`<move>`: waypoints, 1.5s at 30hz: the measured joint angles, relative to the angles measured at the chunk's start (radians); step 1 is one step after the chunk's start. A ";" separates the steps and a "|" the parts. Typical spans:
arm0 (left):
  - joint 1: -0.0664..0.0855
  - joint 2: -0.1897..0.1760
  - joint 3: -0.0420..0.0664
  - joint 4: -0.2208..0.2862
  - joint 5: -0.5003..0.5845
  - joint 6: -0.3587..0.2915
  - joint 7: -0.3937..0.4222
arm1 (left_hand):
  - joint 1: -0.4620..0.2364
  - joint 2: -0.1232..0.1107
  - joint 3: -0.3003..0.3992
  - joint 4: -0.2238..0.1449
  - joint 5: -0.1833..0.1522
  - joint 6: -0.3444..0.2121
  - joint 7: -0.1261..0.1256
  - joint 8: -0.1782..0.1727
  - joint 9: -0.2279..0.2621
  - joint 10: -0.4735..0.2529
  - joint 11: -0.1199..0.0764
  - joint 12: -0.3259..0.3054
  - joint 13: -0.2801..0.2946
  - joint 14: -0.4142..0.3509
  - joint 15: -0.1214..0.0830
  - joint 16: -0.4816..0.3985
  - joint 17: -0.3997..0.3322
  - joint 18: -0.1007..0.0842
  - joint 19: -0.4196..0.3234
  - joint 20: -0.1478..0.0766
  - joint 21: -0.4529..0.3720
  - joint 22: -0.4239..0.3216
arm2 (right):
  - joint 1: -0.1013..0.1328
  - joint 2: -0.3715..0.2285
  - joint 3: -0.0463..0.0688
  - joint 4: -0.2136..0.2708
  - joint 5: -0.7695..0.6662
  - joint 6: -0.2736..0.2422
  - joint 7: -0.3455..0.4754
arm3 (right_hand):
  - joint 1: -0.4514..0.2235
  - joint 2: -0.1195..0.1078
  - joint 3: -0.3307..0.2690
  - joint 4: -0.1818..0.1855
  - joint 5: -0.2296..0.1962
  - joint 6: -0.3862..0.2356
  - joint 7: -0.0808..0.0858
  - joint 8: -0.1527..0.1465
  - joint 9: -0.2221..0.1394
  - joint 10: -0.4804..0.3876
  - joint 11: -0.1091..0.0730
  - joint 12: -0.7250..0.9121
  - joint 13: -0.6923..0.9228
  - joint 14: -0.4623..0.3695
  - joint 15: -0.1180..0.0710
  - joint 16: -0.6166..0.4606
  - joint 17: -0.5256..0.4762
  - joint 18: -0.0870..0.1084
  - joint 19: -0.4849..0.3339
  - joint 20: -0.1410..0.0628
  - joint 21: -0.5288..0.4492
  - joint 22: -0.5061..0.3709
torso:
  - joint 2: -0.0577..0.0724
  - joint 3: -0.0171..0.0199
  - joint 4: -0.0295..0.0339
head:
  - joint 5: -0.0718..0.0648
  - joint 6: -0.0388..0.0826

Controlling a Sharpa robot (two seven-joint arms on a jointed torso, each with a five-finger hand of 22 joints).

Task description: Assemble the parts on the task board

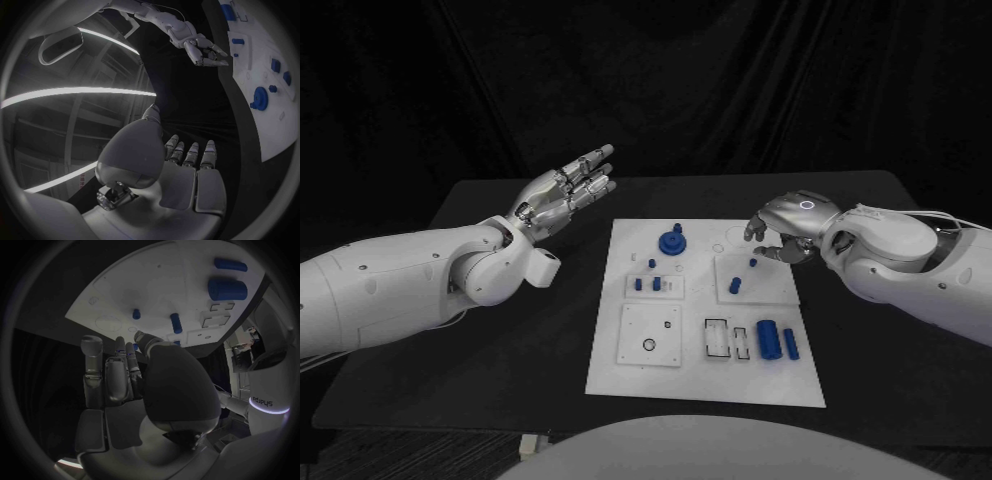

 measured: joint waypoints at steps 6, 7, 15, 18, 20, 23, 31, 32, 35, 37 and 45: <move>-0.002 0.000 0.000 -0.001 0.000 0.003 0.000 | 0.004 0.004 -0.001 -0.001 0.000 0.000 0.000 0.000 0.000 0.000 0.000 0.000 0.000 0.000 0.007 0.000 0.000 0.000 0.000 0.000 0.000 0.001 | -0.018 0.010 -0.001 -0.020 0.011 0.016 0.000 | -0.016 -0.003 -0.005 0.013 -0.014 -0.012 -0.009 -0.007 -0.008 -0.001 0.001 0.000 0.000 0.003 0.005 0.000 0.002 0.000 0.004 0.004 -0.002 0.000 | 0.001 0.0000 0.0015 | 0.000 0.000; -0.002 0.000 0.000 -0.002 0.000 0.004 0.000 | 0.004 0.004 -0.001 -0.001 0.000 0.000 0.000 0.000 0.000 0.000 0.000 0.000 -0.001 0.000 0.007 0.000 0.000 0.000 0.000 0.000 0.000 0.001 | -0.019 0.011 -0.001 -0.022 0.012 0.018 0.000 | -0.016 -0.003 -0.005 0.013 -0.014 -0.012 -0.009 -0.007 -0.008 -0.001 0.001 0.000 0.000 0.003 0.005 0.000 0.002 0.000 0.004 0.004 -0.002 0.000 | 0.001 0.0000 0.0016 | 0.000 0.000; -0.004 0.001 0.000 -0.004 0.000 0.007 0.000 | 0.004 0.004 -0.001 -0.001 0.004 0.000 0.000 0.000 0.000 -0.003 0.004 0.000 -0.001 0.000 0.007 0.000 0.000 0.000 0.000 0.007 0.000 0.002 | -0.030 0.024 0.000 -0.035 0.019 0.030 0.001 | -0.015 -0.002 0.000 0.009 0.017 0.020 -0.010 0.004 -0.005 -0.001 0.001 0.000 -0.001 0.003 0.004 0.000 0.003 0.000 0.007 0.007 -0.006 0.000 | 0.001 0.0004 0.0013 | 0.000 0.000; -0.005 0.002 0.000 -0.004 0.000 0.008 0.000 | 0.004 0.004 -0.001 -0.001 0.004 0.000 0.000 0.000 0.000 -0.001 0.007 0.000 -0.001 0.000 0.007 0.000 0.000 0.000 0.000 0.007 0.000 0.002 | -0.035 0.029 0.000 -0.042 0.020 0.032 0.002 | -0.007 0.006 0.004 0.004 0.032 0.030 -0.007 0.009 -0.002 -0.001 0.001 0.000 -0.002 0.003 0.005 0.000 0.003 0.000 0.007 0.007 -0.006 0.000 | 0.002 0.0005 0.0009 | 0.000 0.000; -0.005 0.002 0.000 -0.004 0.000 0.008 0.000 | 0.004 0.004 -0.003 -0.002 0.004 0.000 0.000 0.000 0.000 -0.001 0.007 0.000 -0.001 -0.002 0.009 0.000 0.000 0.000 0.002 0.009 0.000 0.002 | -0.038 0.031 0.000 -0.046 0.021 0.033 0.002 | -0.005 0.008 0.008 0.000 0.045 0.043 -0.009 0.015 0.001 -0.001 0.001 0.000 -0.003 0.003 0.005 0.000 0.003 0.000 0.007 0.007 -0.010 0.000 | 0.002 0.0005 0.0006 | 0.000 0.000; -0.006 0.002 0.000 -0.004 0.000 0.010 0.000 | 0.008 0.008 -0.007 -0.001 0.004 0.000 0.000 0.000 0.000 -0.001 0.007 0.000 -0.001 0.000 0.015 0.000 0.000 0.000 0.000 0.014 0.000 0.003 | -0.043 0.035 0.000 -0.051 0.022 0.035 0.003 | -0.005 0.008 0.011 -0.002 0.051 0.046 -0.006 0.015 0.002 -0.001 0.001 0.000 -0.003 0.003 0.004 0.000 0.003 0.000 0.007 0.007 -0.010 0.000 | 0.002 0.0005 0.0003 | 0.000 0.000; -0.008 0.002 0.000 -0.005 0.000 0.013 0.000 | 0.013 0.004 -0.009 -0.004 0.010 0.000 0.000 0.000 0.000 -0.001 0.014 0.000 -0.001 0.000 0.014 0.000 0.000 0.000 0.004 0.018 0.000 0.004 | -0.050 0.040 0.000 -0.060 0.027 0.038 0.004 | 0.005 0.009 0.015 -0.018 0.089 0.085 0.002 0.039 0.018 0.008 -0.009 0.000 -0.003 0.003 0.004 0.000 0.003 0.000 0.007 0.007 -0.013 0.000 | 0.001 0.0005 0.0001 | 0.002 0.000; -0.008 0.003 0.000 -0.006 0.000 0.013 0.000 | 0.014 0.003 -0.009 -0.004 0.010 0.000 0.000 0.000 0.000 -0.001 0.014 0.000 -0.001 -0.002 0.016 0.000 0.000 0.000 0.004 0.018 0.000 0.004 | -0.051 0.040 0.000 -0.061 0.028 0.038 0.004 | 0.005 0.009 0.015 -0.019 0.091 0.085 0.002 0.039 0.019 0.008 -0.009 0.000 -0.003 0.003 0.004 0.000 0.003 0.000 0.007 0.007 -0.013 0.000 | 0.001 0.0005 0.0000 | 0.001 0.000; -0.009 0.003 0.000 -0.006 0.000 0.015 0.000 | 0.014 0.003 -0.009 -0.004 0.010 0.000 0.000 0.000 0.000 0.001 0.016 0.000 -0.001 -0.002 0.020 0.000 0.000 0.000 0.004 0.018 0.000 0.005 | -0.051 0.041 0.000 -0.064 0.029 0.038 0.005 | 0.014 0.008 0.020 -0.032 0.106 0.085 0.002 0.039 0.023 0.008 -0.009 0.000 -0.003 0.003 0.004 0.000 0.003 0.000 0.007 0.007 -0.013 0.000 | 0.001 0.0005 0.0000 | 0.001 0.000; -0.010 0.004 0.000 -0.007 0.000 0.015 0.000 | 0.017 0.006 -0.009 -0.004 0.014 0.000 0.000 0.000 0.000 0.003 0.017 0.000 0.000 0.000 0.022 0.000 0.000 0.000 0.004 0.018 0.000 0.006 | -0.052 0.042 0.000 -0.065 0.031 0.038 0.006 | 0.015 0.009 0.020 -0.032 0.109 0.085 0.002 0.039 0.024 0.012 -0.012 0.000 -0.003 0.003 0.004 0.000 0.003 0.000 0.007 0.007 -0.013 0.000 | 0.001 0.0005 0.0000 | 0.000 0.000; -0.011 0.005 0.000 -0.007 0.000 0.018 0.000 | 0.028 0.009 -0.012 -0.007 0.025 0.004 0.004 0.000 0.000 0.003 0.017 0.000 0.000 0.000 0.022 0.000 0.000 0.000 0.004 0.025 0.000 0.007 | -0.053 0.045 0.000 -0.067 0.033 0.037 0.013 | 0.040 0.003 0.075 -0.074 0.087 0.103 0.015 0.047 0.037 0.041 -0.009 0.018 0.002 0.003 0.004 0.000 0.003 0.000 0.007 0.007 -0.012 0.000 | 0.001 0.0005 0.0001 | 0.000 0.000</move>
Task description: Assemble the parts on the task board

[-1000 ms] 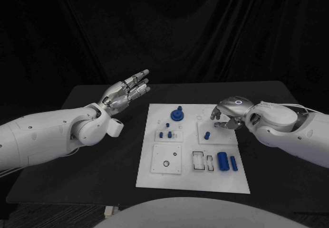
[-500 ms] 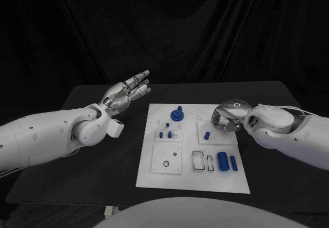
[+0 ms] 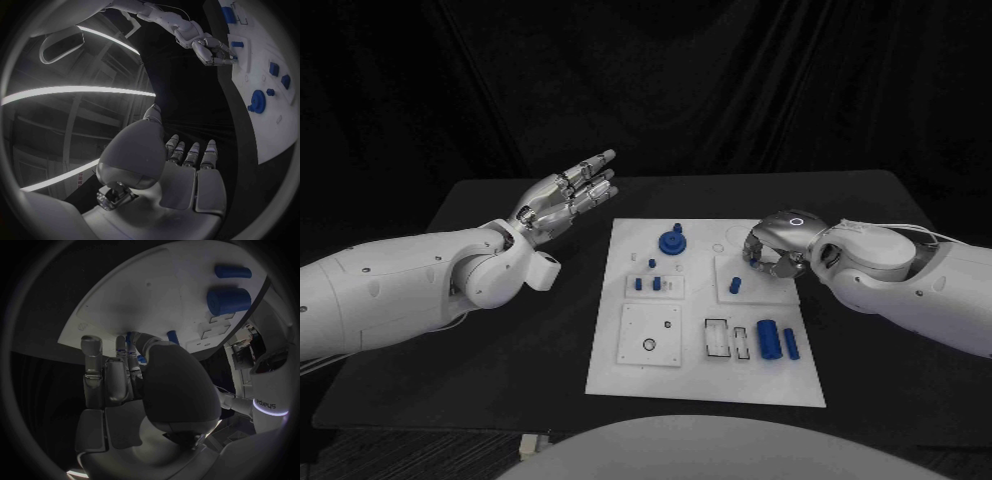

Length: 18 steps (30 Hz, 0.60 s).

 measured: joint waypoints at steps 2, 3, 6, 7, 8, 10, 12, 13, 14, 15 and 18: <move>0.000 0.000 0.000 0.000 0.000 0.001 0.000 | 0.000 0.000 -0.002 -0.002 0.000 0.000 0.000 0.000 0.000 0.000 0.000 0.000 0.000 0.000 0.000 0.000 0.000 0.000 0.000 0.000 0.000 0.000 | 0.000 0.001 0.000 0.000 0.001 -0.003 0.003 | 0.000 0.000 0.012 -0.007 0.005 0.010 0.003 0.006 0.003 0.012 -0.001 0.005 0.002 0.000 0.000 0.000 -0.001 0.000 0.000 0.000 0.005 0.000 | 0.000 0.0000 -0.0001 | 0.002 0.000; 0.000 0.000 0.000 0.000 0.000 0.001 0.000 | 0.000 0.000 -0.003 -0.003 0.000 0.000 0.000 0.000 0.000 0.000 0.000 0.000 0.000 0.000 0.000 0.000 0.000 0.000 0.000 0.000 0.000 0.000 | 0.000 0.001 0.000 -0.001 0.001 -0.004 0.004 | 0.000 0.000 0.015 -0.010 0.007 0.015 0.003 0.006 0.004 0.017 -0.001 0.009 0.003 0.000 0.000 0.000 -0.001 0.000 0.000 0.000 0.005 0.000 | 0.000 0.0000 0.0000 | 0.002 0.000; -0.001 0.000 0.000 0.000 0.000 0.002 0.000 | 0.004 0.004 -0.003 -0.003 0.005 0.000 0.000 0.000 0.000 0.000 0.000 0.000 0.000 0.000 0.000 0.000 0.000 0.000 0.000 0.000 0.000 0.000 | -0.001 0.001 0.000 -0.001 0.002 -0.010 0.009 | 0.000 0.000 0.026 -0.021 0.007 0.029 0.002 0.015 0.011 0.033 -0.003 0.017 0.004 0.000 0.000 0.000 -0.001 0.000 0.000 0.000 0.013 0.000 | 0.000 0.0000 -0.0001 | 0.003 0.000; -0.001 0.000 0.000 0.000 0.000 0.002 0.000 | 0.004 0.004 -0.003 -0.003 0.005 0.000 0.000 0.000 0.000 0.000 0.000 0.000 0.000 0.000 0.000 0.000 0.000 0.000 0.000 0.000 0.000 0.001 | -0.001 0.001 0.000 -0.002 0.003 -0.013 0.011 | 0.003 -0.004 0.032 -0.026 0.007 0.038 0.002 0.019 0.014 0.043 -0.003 0.020 0.005 0.000 0.000 0.000 -0.001 0.000 0.000 0.000 0.018 0.000 | 0.000 0.0000 -0.0001 | 0.004 0.000; -0.001 0.000 0.000 -0.001 0.000 0.003 0.000 | 0.004 0.004 -0.003 -0.003 0.008 0.002 0.002 0.000 0.000 0.000 0.000 0.000 0.000 0.000 0.000 0.000 0.000 0.000 0.000 0.000 0.000 0.002 | -0.001 0.001 0.000 -0.002 0.004 -0.016 0.012 | 0.005 -0.006 0.035 -0.029 0.007 0.046 0.001 0.022 0.016 0.051 -0.004 0.023 0.005 0.000 0.000 0.000 -0.001 0.000 0.000 0.000 0.023 0.001 | 0.000 0.0000 -0.0001 | 0.004 0.000; -0.001 0.000 0.000 -0.001 0.000 0.003 0.000 | 0.004 0.004 -0.003 -0.003 0.010 0.004 0.004 0.000 0.000 0.000 0.000 0.000 0.000 0.000 0.000 0.000 0.000 0.000 0.000 0.000 0.000 0.002 | -0.001 0.000 0.000 -0.001 0.005 -0.021 0.015 | 0.007 -0.007 0.040 -0.035 0.007 0.052 0.002 0.024 0.018 0.059 -0.008 0.028 0.006 0.000 0.000 0.000 -0.001 0.000 0.000 0.000 0.024 0.001 | 0.000 0.0000 -0.0002 | 0.005 0.000; -0.001 0.001 0.000 -0.002 0.000 0.004 0.000 | 0.012 0.004 -0.005 -0.005 0.010 0.004 0.004 0.000 0.000 0.000 0.000 0.000 0.000 0.000 0.000 0.000 0.000 0.000 0.000 0.000 0.000 0.002 | -0.001 -0.001 0.000 -0.001 0.006 -0.025 0.017 | 0.006 -0.008 0.041 -0.036 0.006 0.055 0.000 0.024 0.022 0.066 -0.009 0.029 0.007 0.000 0.000 0.000 -0.001 0.000 0.000 0.000 0.029 0.001 | 0.000 0.0000 -0.0003 | 0.006 0.000; -0.001 0.001 0.000 -0.002 0.000 0.005 0.000 | 0.012 0.004 -0.005 -0.005 0.010 0.004 0.004 0.000 0.000 0.000 0.000 0.000 0.000 0.000 0.000 0.000 0.000 0.000 0.000 0.000 0.000 0.002 | -0.001 -0.002 0.000 -0.001 0.007 -0.028 0.018 | 0.004 -0.011 0.043 -0.038 0.006 0.059 0.000 0.024 0.022 0.068 -0.011 0.029 0.008 0.000 0.000 0.000 -0.001 0.000 0.000 0.000 0.031 0.001 | 0.000 0.0000 -0.0004 | 0.006 0.000; -0.002 0.001 0.000 -0.003 0.000 0.005 0.000 | 0.012 0.004 -0.005 -0.005 0.010 0.004 0.004 0.000 0.000 0.000 0.000 0.000 0.000 0.000 0.000 0.000 0.000 0.000 0.000 0.000 0.000 0.002 | -0.001 -0.003 0.000 0.000 0.007 -0.030 0.019 | 0.001 -0.013 0.044 -0.039 0.006 0.061 0.001 0.024 0.022 0.070 -0.012 0.029 0.012 0.000 0.000 0.000 -0.001 0.000 0.000 0.000 0.031 0.001 | 0.000 0.0000 -0.0004 | 0.007 0.000; -0.002 0.001 0.000 -0.003 0.000 0.005 0.000 | 0.012 0.004 -0.005 -0.005 0.015 0.004 0.004 0.000 0.000 0.000 0.000 0.000 0.000 0.000 0.000 0.000 0.000 0.000 0.003 0.003 0.000 0.003 | -0.001 -0.004 0.000 0.001 0.008 -0.032 0.019 | 0.001 -0.013 0.045 -0.040 0.006 0.061 0.001 0.025 0.023 0.074 -0.010 0.029 0.013 0.000 0.000 0.000 -0.001 0.000 0.000 0.000 0.034 0.001 | 0.000 0.0000 -0.0004 | 0.007 0.000; -0.002 0.001 0.000 -0.004 0.000 0.006 -0.001 | 0.012 0.004 -0.005 -0.005 0.015 0.004 0.004 0.000 0.000 0.000 0.000 0.000 0.000 -0.004 0.003 0.000 0.000 0.000 0.004 0.004 0.000 0.004 | -0.001 -0.008 0.000 0.004 0.009 -0.037 0.020 | 0.001 -0.015 0.047 -0.041 0.001 0.066 -0.001 0.028 0.023 0.078 -0.014 0.029 0.013 0.000 0.000 0.000 -0.001 0.000 0.000 0.000 0.036 0.001 | 0.000 -0.0001 -0.0006 | 0.008 0.000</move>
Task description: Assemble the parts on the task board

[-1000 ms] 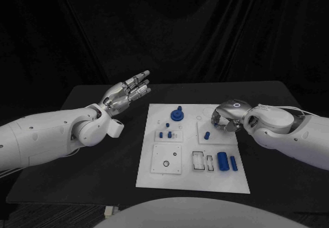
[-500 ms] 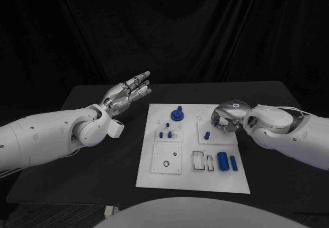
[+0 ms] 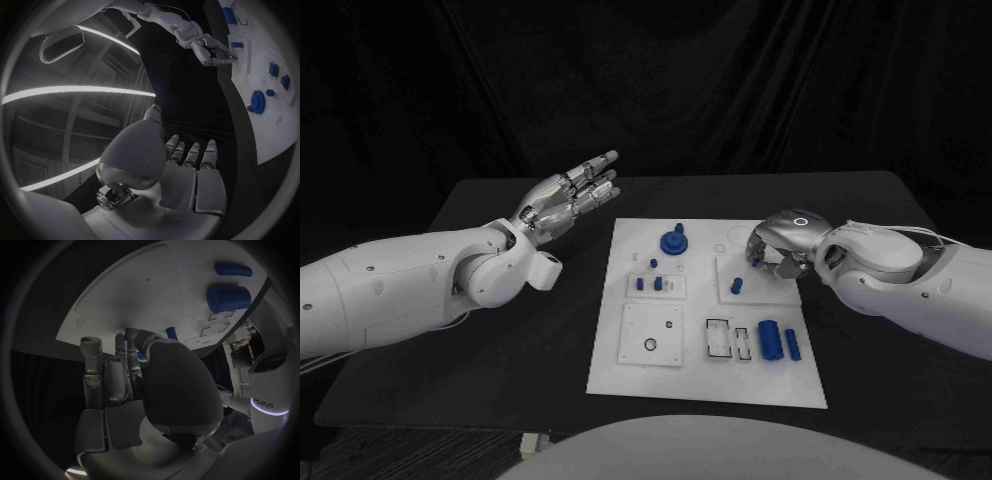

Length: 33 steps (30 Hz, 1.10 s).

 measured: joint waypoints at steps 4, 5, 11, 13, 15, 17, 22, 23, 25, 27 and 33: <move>0.000 0.000 0.000 -0.001 0.000 0.002 0.000 | 0.000 0.000 0.000 0.000 0.000 0.000 0.000 0.000 0.000 0.003 0.003 0.000 0.000 0.000 0.000 0.000 0.000 0.000 0.000 0.000 0.000 0.001 | 0.000 -0.006 0.000 0.006 0.001 -0.006 0.001 | 0.000 0.000 0.000 0.000 -0.003 0.002 0.001 0.000 0.002 0.004 0.003 0.004 0.000 0.000 0.000 0.000 0.000 0.000 0.000 0.000 0.000 0.000 | 0.000 -0.0001 -0.0003 | 0.000 0.000; 0.000 0.000 0.000 -0.001 0.000 0.002 0.000 | 0.000 0.000 0.000 0.000 0.000 0.000 0.000 0.000 0.000 0.003 0.003 0.000 0.000 0.000 0.000 0.000 0.000 0.000 0.000 0.000 0.000 0.001 | 0.000 -0.007 0.000 0.007 0.001 -0.007 0.001 | 0.000 0.000 0.000 0.000 -0.003 0.002 0.001 0.000 0.002 0.004 0.003 0.004 0.000 0.000 0.000 0.000 0.000 0.000 0.000 0.000 0.001 0.000 | 0.000 -0.0001 -0.0003 | 0.000 0.000; -0.001 0.000 0.000 -0.002 0.000 0.004 -0.001 | 0.005 0.005 0.000 -0.006 0.000 0.000 0.000 0.000 0.000 0.003 0.003 0.000 0.000 0.004 0.004 0.000 0.000 0.000 0.000 0.000 0.000 0.002 | 0.006 -0.014 0.000 0.014 0.002 -0.012 0.001 | 0.000 0.000 0.000 0.000 -0.003 0.002 0.001 0.000 0.003 0.005 0.002 0.004 0.000 0.000 0.000 0.000 0.000 0.000 0.000 0.000 0.004 0.000 | 0.000 -0.0001 -0.0003 | 0.000 0.000; -0.001 0.000 0.000 -0.003 0.000 0.005 -0.001 | 0.005 0.005 0.000 -0.006 0.000 0.000 0.000 0.000 0.000 0.003 0.003 0.000 0.000 0.004 0.004 0.000 0.000 0.000 0.000 0.000 0.000 0.002 | 0.009 -0.016 0.000 0.018 0.002 -0.013 0.001 | 0.000 0.000 0.000 0.000 -0.003 0.002 0.001 0.000 0.003 0.005 0.002 0.004 0.000 0.000 0.000 0.000 0.000 0.000 0.000 0.000 0.004 0.000 | 0.000 -0.0001 -0.0004 | 0.002 0.000; -0.001 0.001 0.000 -0.003 0.000 0.006 -0.001 | 0.005 0.005 0.000 -0.006 0.000 0.000 0.000 0.000 0.000 0.003 0.003 0.000 0.000 0.004 0.004 0.000 0.000 0.000 0.000 0.000 0.000 0.002 | 0.014 -0.017 0.001 0.021 0.002 -0.015 0.000 | 0.000 0.000 0.000 0.000 -0.003 0.002 0.001 0.000 0.003 0.005 0.002 0.005 0.000 0.000 0.000 0.000 0.000 0.000 0.000 0.000 0.004 0.000 | 0.000 -0.0001 -0.0004 | 0.002 0.000; -0.001 0.001 0.000 -0.004 0.000 0.006 -0.001 | 0.005 0.005 0.000 -0.006 0.000 0.000 0.000 0.000 0.000 0.003 0.003 0.000 0.000 0.004 0.004 0.000 0.000 0.000 0.000 0.000 0.000 0.002 | 0.018 -0.019 0.001 0.025 0.002 -0.016 0.000 | 0.000 0.000 0.003 -0.003 -0.010 0.002 0.001 0.000 0.003 0.005 0.002 0.005 0.000 0.000 0.000 0.000 0.000 0.000 0.000 0.000 0.004 0.000 | -0.001 -0.0001 -0.0004 | 0.002 0.000; -0.002 0.002 0.000 -0.004 0.000 0.007 -0.002 | 0.005 0.005 0.000 -0.006 0.000 0.000 0.000 0.000 0.000 0.003 0.003 0.000 0.000 0.004 0.004 0.000 0.000 0.000 0.000 0.000 0.000 0.002 | 0.033 -0.027 0.001 0.040 0.002 -0.019 -0.001 | 0.000 0.000 0.003 -0.003 -0.010 0.002 0.001 0.000 0.002 0.005 0.002 0.006 0.000 0.000 0.000 0.000 0.001 0.000 0.000 0.000 0.008 0.000 | -0.001 -0.0001 -0.0005 | 0.003 0.000; -0.002 0.002 0.000 -0.005 0.000 0.007 -0.002 | 0.005 0.005 0.000 -0.006 0.000 0.000 0.000 0.000 0.000 0.003 0.003 0.000 0.000 0.004 0.004 0.000 0.000 0.000 0.000 0.000 0.000 0.002 | 0.037 -0.029 0.001 0.044 0.002 -0.019 -0.001 | 0.000 0.000 0.003 -0.003 -0.010 0.002 0.001 0.000 0.002 0.005 0.002 0.006 0.000 0.000 0.000 0.000 0.001 0.000 0.000 0.000 0.008 0.000 | -0.001 -0.0002 -0.0005 | 0.003 0.000; -0.002 0.002 0.000 -0.005 0.000 0.008 -0.002 | 0.005 0.005 0.000 -0.006 0.000 0.000 0.000 0.000 0.000 0.003 0.003 0.000 0.000 0.004 0.004 0.000 0.000 0.000 0.000 0.000 0.000 0.002 | 0.045 -0.034 0.001 0.051 0.002 -0.021 -0.002 | 0.000 0.000 0.003 -0.003 -0.010 0.002 0.001 0.000 0.002 0.005 0.002 0.006 0.000 0.000 0.000 0.000 0.001 0.000 0.000 0.000 0.008 0.000 | -0.001 -0.0003 -0.0005 | 0.003 0.000; -0.002 0.002 0.000 -0.005 0.000 0.008 -0.002 | 0.008 0.002 0.000 -0.006 0.003 0.000 0.000 0.000 0.000 0.003 0.003 0.000 0.000 0.004 0.004 0.000 0.000 0.000 0.000 0.000 0.000 0.002 | 0.053 -0.040 0.001 0.061 0.003 -0.022 -0.002 | 0.000 0.000 0.003 -0.003 -0.011 0.002 0.001 0.000 0.002 0.005 0.002 0.007 0.000 0.000 0.000 0.000 0.001 0.000 0.000 0.000 0.008 0.000 | 0.000 -0.0003 -0.0004 | 0.003 0.000; -0.002 0.003 0.000 -0.007 0.000 0.010 -0.004 | 0.009 0.001 0.000 -0.006 0.005 0.000 0.000 0.000 0.000 0.003 0.003 0.000 0.000 0.004 0.003 0.000 -0.001 0.000 0.000 0.000 0.000 0.002 | 0.077 -0.061 0.001 0.108 0.003 -0.027 -0.005 | -0.005 0.004 0.003 -0.003 -0.011 0.001 0.001 -0.002 0.002 0.005 0.002 0.007 0.000 0.000 0.000 0.000 0.002 0.000 0.000 0.000 0.008 0.000 | 0.000 -0.0002 -0.0002 | 0.005 0.000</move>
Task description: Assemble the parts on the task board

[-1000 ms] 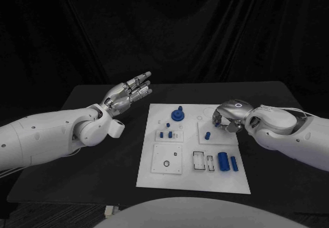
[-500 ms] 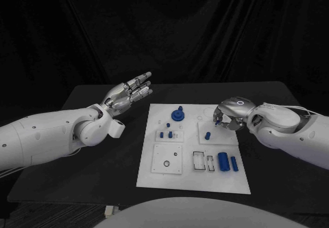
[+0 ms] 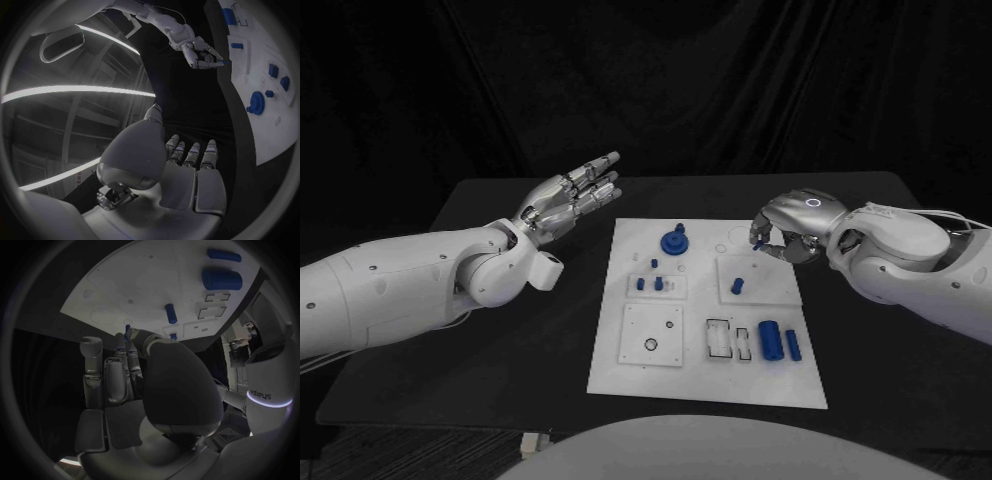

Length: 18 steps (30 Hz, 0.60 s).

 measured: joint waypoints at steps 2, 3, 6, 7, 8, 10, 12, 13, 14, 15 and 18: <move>0.000 0.000 0.000 -0.001 0.000 0.000 0.000 | 0.000 0.000 0.000 0.000 0.000 0.000 0.000 0.000 0.000 0.000 0.000 0.000 0.000 0.000 0.000 0.000 0.000 0.000 0.000 0.000 0.000 0.000 | 0.005 -0.003 0.000 0.013 0.000 -0.001 -0.001 | -0.001 -0.001 0.000 0.000 0.000 0.000 0.000 -0.001 0.000 0.000 0.000 0.000 0.000 0.000 0.000 0.000 0.000 0.000 0.000 0.000 0.000 0.000 | 0.000 0.0000 0.0003 | 0.002 0.000; 0.000 0.000 0.000 -0.002 0.000 0.000 -0.001 | 0.000 0.000 0.000 0.000 0.000 0.000 0.000 0.000 0.000 0.000 0.000 0.000 0.000 0.000 0.000 0.000 0.000 0.000 0.000 0.000 0.000 0.000 | 0.010 -0.006 0.000 0.029 0.000 -0.002 -0.002 | -0.001 -0.001 0.000 0.000 0.000 0.000 0.000 -0.001 0.000 0.000 0.000 0.000 0.000 0.000 0.000 0.000 0.000 0.000 0.000 0.000 0.000 0.000 | 0.000 0.0000 0.0003 | 0.003 0.000; 0.000 0.001 0.000 -0.004 0.000 0.001 -0.001 | 0.000 0.000 0.000 0.000 0.000 0.000 0.000 0.000 0.000 0.000 0.000 0.000 0.000 0.000 0.000 0.000 0.000 0.000 0.000 0.000 0.000 0.000 | 0.016 -0.010 0.000 0.077 0.000 -0.003 -0.005 | -0.001 -0.001 0.000 0.000 -0.004 0.000 0.000 -0.001 0.000 0.000 0.000 0.000 0.000 0.000 0.000 0.000 0.000 0.000 0.004 0.004 0.000 0.000 | 0.000 -0.0001 0.0004 | 0.007 0.000; 0.000 0.002 0.000 -0.004 0.000 0.001 -0.002 | 0.000 0.000 0.000 0.000 0.000 0.000 0.000 0.000 0.000 0.000 0.000 0.000 0.000 0.000 0.000 0.000 0.000 0.000 0.000 0.000 0.000 0.000 | 0.017 -0.010 0.000 0.093 0.000 -0.003 -0.006 | -0.001 -0.001 0.000 0.000 -0.004 0.000 0.000 -0.001 0.000 0.000 0.000 0.000 0.000 0.000 0.000 0.000 0.001 0.000 0.004 0.004 0.000 0.000 | 0.000 -0.0001 0.0004 | 0.008 0.000; 0.000 0.002 0.000 -0.005 0.000 0.001 -0.002 | 0.000 0.000 0.000 0.000 0.000 0.000 0.000 0.000 0.000 0.000 0.000 0.000 0.000 0.000 0.000 0.000 0.000 0.000 0.000 0.000 0.000 0.000 | 0.018 -0.010 0.000 0.108 0.000 -0.003 -0.006 | -0.001 -0.001 0.000 0.000 -0.004 0.000 0.000 -0.001 0.000 0.000 0.000 0.000 0.000 0.000 0.000 0.000 0.001 0.000 0.004 0.004 0.000 0.000 | 0.000 -0.0001 0.0005 | 0.010 0.000; 0.000 0.003 0.000 -0.006 0.000 0.001 -0.003 | 0.000 0.000 0.000 0.000 0.000 0.000 0.000 0.000 0.000 0.000 0.000 0.000 0.000 0.000 0.000 0.000 0.000 0.000 0.000 0.000 0.000 0.001 | 0.019 -0.007 0.000 0.140 0.000 -0.002 -0.008 | -0.001 -0.001 0.002 -0.002 -0.008 0.000 0.000 -0.001 0.000 0.000 0.000 0.000 0.000 0.000 0.000 0.000 0.001 0.000 0.004 0.004 0.000 0.000 | 0.000 -0.0003 0.0007 | 0.014 0.000; 0.000 0.004 0.000 -0.006 0.000 0.002 -0.003 | 0.000 0.000 0.000 0.000 0.000 0.000 0.000 0.000 0.000 0.000 0.000 0.000 0.000 0.000 0.000 0.000 0.000 0.000 0.000 0.000 0.000 0.001 | 0.019 -0.001 0.000 0.166 0.000 -0.001 -0.010 | -0.001 -0.001 0.003 -0.003 -0.008 0.000 0.000 -0.001 0.000 0.000 0.000 0.000 0.000 0.000 0.000 0.000 0.002 0.000 0.004 0.004 0.000 0.000 | 0.000 -0.0003 0.0007 | 0.018 0.000; 0.000 0.004 0.000 -0.006 0.000 0.002 -0.004 | 0.000 0.000 0.000 0.000 0.000 0.000 0.000 0.000 0.000 -0.002 0.002 0.000 0.000 0.000 0.000 0.000 0.000 0.000 0.001 0.001 0.000 0.001 | 0.020 0.005 0.000 0.181 0.000 0.001 -0.011 | -0.001 -0.001 0.003 -0.003 -0.008 0.000 0.000 -0.001 0.000 0.000 0.000 0.000 -0.001 0.000 0.000 0.000 0.002 0.000 0.004 0.004 0.000 0.000 | 0.000 -0.0003 0.0007 | 0.021 0.000; 0.000 0.005 0.000 -0.006 0.000 0.002 -0.004 | 0.000 0.000 0.000 0.000 0.000 0.000 0.000 0.000 0.000 -0.004 0.004 0.000 0.000 0.000 0.000 0.000 0.000 0.000 0.004 0.004 0.000 0.001 | 0.020 0.010 0.000 0.190 0.000 0.002 -0.012 | -0.001 -0.001 0.003 -0.003 -0.008 0.000 0.000 -0.001 0.000 0.000 0.000 0.000 -0.001 0.000 0.000 0.000 0.002 0.000 0.004 0.004 0.000 0.000 | 0.000 -0.0003 0.0007 | 0.023 0.000; 0.000 0.005 0.000 -0.006 0.000 0.002 -0.004 | 0.000 0.000 0.000 0.000 0.000 0.000 0.000 0.000 0.000 -0.004 0.004 0.000 0.000 0.000 0.000 0.000 0.000 0.000 0.004 0.004 0.000 0.001 | 0.020 0.015 0.000 0.198 0.000 0.003 -0.012 | -0.001 -0.001 0.003 -0.003 -0.008 0.000 0.000 -0.001 0.000 0.000 0.000 0.000 -0.001 0.000 0.000 0.000 0.002 0.000 0.004 0.004 0.000 0.000 | 0.000 -0.0003 0.0006 | 0.026 0.000; 0.000 0.006 0.000 -0.006 0.000 0.003 -0.005 | 0.000 0.000 -0.003 -0.003 0.000 0.000 0.000 0.000 0.000 0.000 0.008 0.000 0.000 0.000 0.000 0.000 0.000 0.000 0.000 0.007 0.000 0.003 | 0.016 0.035 0.000 0.215 0.000 0.009 -0.014 | -0.001 -0.001 0.006 0.000 -0.008 0.000 0.000 -0.003 0.000 0.000 0.000 0.000 -0.001 0.000 0.000 0.000 0.002 0.000 0.004 0.004 0.000 0.000 | 0.000 -0.0003 0.0005 | 0.031 0.000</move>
